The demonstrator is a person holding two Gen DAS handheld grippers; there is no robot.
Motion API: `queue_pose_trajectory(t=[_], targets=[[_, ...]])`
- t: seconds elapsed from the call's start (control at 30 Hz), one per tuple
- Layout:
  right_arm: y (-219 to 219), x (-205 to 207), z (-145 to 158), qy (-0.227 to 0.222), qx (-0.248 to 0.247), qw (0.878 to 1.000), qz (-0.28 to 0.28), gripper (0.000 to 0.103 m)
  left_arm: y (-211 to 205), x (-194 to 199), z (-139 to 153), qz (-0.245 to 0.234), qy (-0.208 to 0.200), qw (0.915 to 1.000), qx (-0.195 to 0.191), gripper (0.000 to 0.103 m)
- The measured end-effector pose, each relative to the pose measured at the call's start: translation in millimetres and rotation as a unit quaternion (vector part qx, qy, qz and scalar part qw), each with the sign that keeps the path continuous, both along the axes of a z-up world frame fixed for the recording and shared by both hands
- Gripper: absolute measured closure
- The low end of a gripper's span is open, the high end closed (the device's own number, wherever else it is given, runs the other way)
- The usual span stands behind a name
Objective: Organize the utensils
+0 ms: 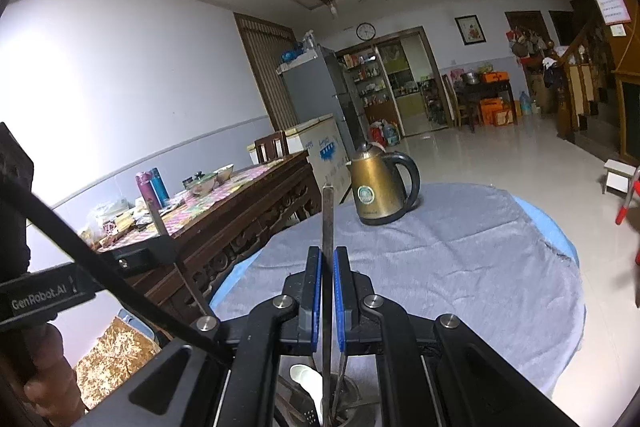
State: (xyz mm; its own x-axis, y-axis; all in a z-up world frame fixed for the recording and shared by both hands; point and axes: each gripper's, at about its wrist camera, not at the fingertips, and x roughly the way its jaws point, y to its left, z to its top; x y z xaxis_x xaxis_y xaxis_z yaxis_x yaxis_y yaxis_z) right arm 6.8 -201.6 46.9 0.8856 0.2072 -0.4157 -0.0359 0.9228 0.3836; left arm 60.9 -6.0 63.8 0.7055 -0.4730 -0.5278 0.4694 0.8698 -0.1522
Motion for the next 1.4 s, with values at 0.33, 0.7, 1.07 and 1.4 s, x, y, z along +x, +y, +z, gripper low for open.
queue_pose_trajectory(t=[0.33, 0.7, 1.07, 1.4], targets=[[13.6, 11.2, -29.7, 0.059, -0.027, 0.998, 0.025, 0.095, -9.6, 18.6, -39.5, -0.001, 0.055, 0.9979, 0.035, 0.077], [-7.4, -5.7, -35.8, 0.084, -0.002, 0.996, 0.005, 0.052, -8.9, -9.8, -44.6, 0.083, -0.013, 0.9854, 0.148, 0.027], [0.0, -43.9, -9.6, 0.078, -0.043, 0.996, -0.018, 0.046, 10.3, -33.5, -34.0, 0.127, -0.065, 0.9760, 0.165, 0.018], [20.7, -73.4, -0.3, 0.086, -0.077, 0.993, -0.027, 0.042, 20.5, -52.4, -23.5, 0.139, -0.092, 0.9742, 0.152, 0.014]])
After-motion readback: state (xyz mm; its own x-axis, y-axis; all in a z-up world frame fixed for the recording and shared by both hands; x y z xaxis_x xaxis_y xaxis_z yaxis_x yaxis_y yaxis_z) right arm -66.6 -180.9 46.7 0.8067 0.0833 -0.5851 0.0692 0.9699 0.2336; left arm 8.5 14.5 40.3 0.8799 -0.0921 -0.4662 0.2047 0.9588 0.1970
